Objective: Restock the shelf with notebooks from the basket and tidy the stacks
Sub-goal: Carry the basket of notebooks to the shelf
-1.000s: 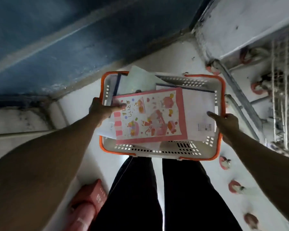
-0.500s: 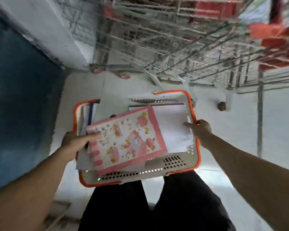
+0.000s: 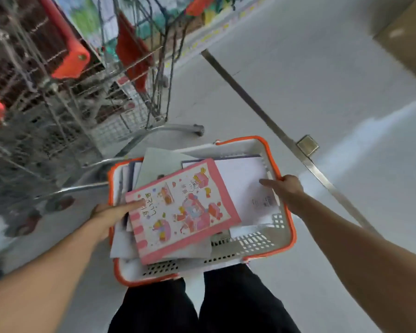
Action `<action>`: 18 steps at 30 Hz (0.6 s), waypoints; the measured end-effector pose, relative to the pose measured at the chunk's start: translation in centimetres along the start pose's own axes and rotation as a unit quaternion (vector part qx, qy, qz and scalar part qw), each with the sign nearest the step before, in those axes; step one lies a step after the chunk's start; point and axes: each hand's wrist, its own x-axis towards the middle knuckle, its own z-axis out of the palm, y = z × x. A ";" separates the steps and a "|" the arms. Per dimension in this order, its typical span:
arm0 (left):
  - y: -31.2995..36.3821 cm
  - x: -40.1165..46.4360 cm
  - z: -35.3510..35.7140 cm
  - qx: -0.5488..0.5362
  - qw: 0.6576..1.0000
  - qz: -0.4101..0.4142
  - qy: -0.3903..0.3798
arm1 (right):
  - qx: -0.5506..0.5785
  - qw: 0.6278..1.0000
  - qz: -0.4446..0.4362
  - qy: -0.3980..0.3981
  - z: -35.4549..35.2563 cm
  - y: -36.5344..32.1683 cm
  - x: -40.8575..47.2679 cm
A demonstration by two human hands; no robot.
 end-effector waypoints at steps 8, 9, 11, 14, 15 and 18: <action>23.4 1.0 18.1 0.110 0.984 0.077 -0.116 | 0.089 0.991 0.050 0.082 -21.0 -2.6 6.5; 26.8 -1.4 20.6 0.119 0.980 0.097 -0.126 | 0.098 0.990 0.052 0.088 -23.2 -3.4 7.7; 33.1 -3.7 25.4 0.122 0.975 0.134 -0.125 | 0.108 0.987 0.055 0.106 -27.4 -5.0 10.3; 42.4 -4.6 32.0 0.161 0.964 0.165 -0.134 | 0.123 0.981 0.072 0.132 -33.5 -7.3 14.8; 45.1 -5.4 34.1 0.175 0.960 0.170 -0.134 | 0.122 0.980 0.080 0.138 -35.6 -8.0 16.3; 53.3 -6.5 39.9 0.211 0.950 0.184 -0.136 | 0.124 0.977 0.084 0.149 -42.0 -10.7 21.3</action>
